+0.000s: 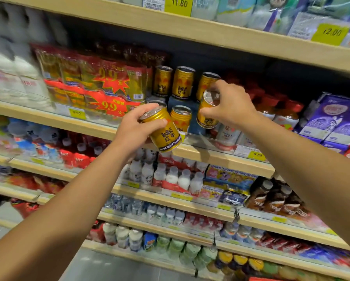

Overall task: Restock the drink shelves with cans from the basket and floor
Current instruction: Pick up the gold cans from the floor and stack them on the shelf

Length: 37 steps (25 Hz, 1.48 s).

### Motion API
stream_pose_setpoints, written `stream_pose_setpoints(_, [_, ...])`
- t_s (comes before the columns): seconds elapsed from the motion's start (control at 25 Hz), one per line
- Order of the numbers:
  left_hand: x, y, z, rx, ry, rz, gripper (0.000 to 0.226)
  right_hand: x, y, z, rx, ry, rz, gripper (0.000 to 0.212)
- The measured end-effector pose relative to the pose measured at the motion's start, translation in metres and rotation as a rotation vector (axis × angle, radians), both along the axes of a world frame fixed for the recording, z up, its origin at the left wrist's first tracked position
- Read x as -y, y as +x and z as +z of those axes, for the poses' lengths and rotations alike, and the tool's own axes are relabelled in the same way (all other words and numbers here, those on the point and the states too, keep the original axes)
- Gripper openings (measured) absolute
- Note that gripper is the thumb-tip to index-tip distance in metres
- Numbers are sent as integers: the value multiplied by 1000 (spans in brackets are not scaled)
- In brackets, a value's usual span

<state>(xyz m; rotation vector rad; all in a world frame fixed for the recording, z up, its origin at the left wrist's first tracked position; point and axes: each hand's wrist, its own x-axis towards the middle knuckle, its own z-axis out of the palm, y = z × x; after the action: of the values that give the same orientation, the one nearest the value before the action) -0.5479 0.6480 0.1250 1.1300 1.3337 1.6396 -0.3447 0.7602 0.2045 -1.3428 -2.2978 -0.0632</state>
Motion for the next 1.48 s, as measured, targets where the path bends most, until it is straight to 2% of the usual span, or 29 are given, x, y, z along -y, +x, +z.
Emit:
stream_pose_setpoints(0.12, [-3,-7,0,6,2,-23,41,-7,-5,-2,221,28,-19,64])
stream_pose_setpoints(0.24, [-6,-12,0,10,12,-39,42,-12,-11,-6,312,4,-31,61])
stream_pose_setpoints(0.84, [-12,-27,-9,24,-3,-89,45,-20,-19,-56,208,-185,-142,65])
stream_pose_setpoints(1.0, [-12,-29,-10,10,-13,-97,46,-18,-22,-52,301,-224,-158,69])
stream_pose_setpoints(1.12, [-13,-32,-10,-11,-9,-111,46,-16,-22,-34,421,-158,-131,66])
stream_pose_setpoints(1.28, [-14,-32,-14,44,-36,-107,43,-11,-18,-18,420,-55,4,69])
stream_pose_setpoints(1.48, [-14,-31,-16,48,-54,-112,43,-12,-16,-37,748,91,-83,76])
